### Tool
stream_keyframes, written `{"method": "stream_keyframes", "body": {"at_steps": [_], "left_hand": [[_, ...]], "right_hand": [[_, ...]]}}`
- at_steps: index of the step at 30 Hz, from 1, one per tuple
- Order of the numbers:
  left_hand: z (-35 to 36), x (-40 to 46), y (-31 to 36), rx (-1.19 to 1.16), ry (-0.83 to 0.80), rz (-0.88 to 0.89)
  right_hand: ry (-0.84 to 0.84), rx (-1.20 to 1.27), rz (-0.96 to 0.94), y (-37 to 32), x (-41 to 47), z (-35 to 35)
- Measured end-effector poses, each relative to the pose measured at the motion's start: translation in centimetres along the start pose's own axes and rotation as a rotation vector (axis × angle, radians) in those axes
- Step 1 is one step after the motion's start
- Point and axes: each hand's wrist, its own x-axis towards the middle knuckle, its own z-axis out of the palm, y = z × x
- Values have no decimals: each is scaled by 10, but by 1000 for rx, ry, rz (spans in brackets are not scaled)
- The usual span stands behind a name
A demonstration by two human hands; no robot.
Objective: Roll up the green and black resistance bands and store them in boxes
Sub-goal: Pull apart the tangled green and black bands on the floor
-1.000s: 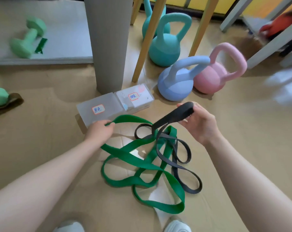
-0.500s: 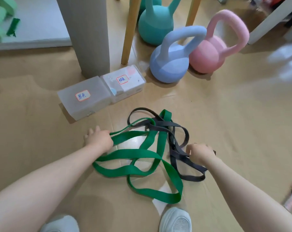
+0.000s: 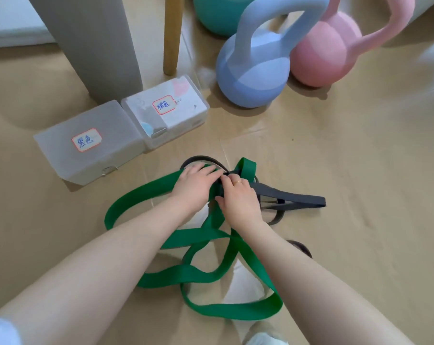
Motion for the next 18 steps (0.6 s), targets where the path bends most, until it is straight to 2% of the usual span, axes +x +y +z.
{"method": "stream_keyframes", "body": {"at_steps": [4,7,8,10,13,15,18], "left_hand": [[2,10,-6,108,94,87],[0,5,-8,164,95,168],[0,4,-10,183,138,210],[0,1,-16,161,198,290],[-6,-14,-11,-7,152,235],[-9,-24,-7,-101,220,162],[-18,-42,-12,-241,248,24]], "right_hand": [[78,-86,-6,3,-5,12],[21,34,-66,8,-17,19],[5,155,-75,10,-23,19],[-44,578,12,12,-34,11],[-51,1122,157,20,-47,-12],[-81,1315,150,30,-54,-31],[-183,1386,97,42,-65,-55]]}}
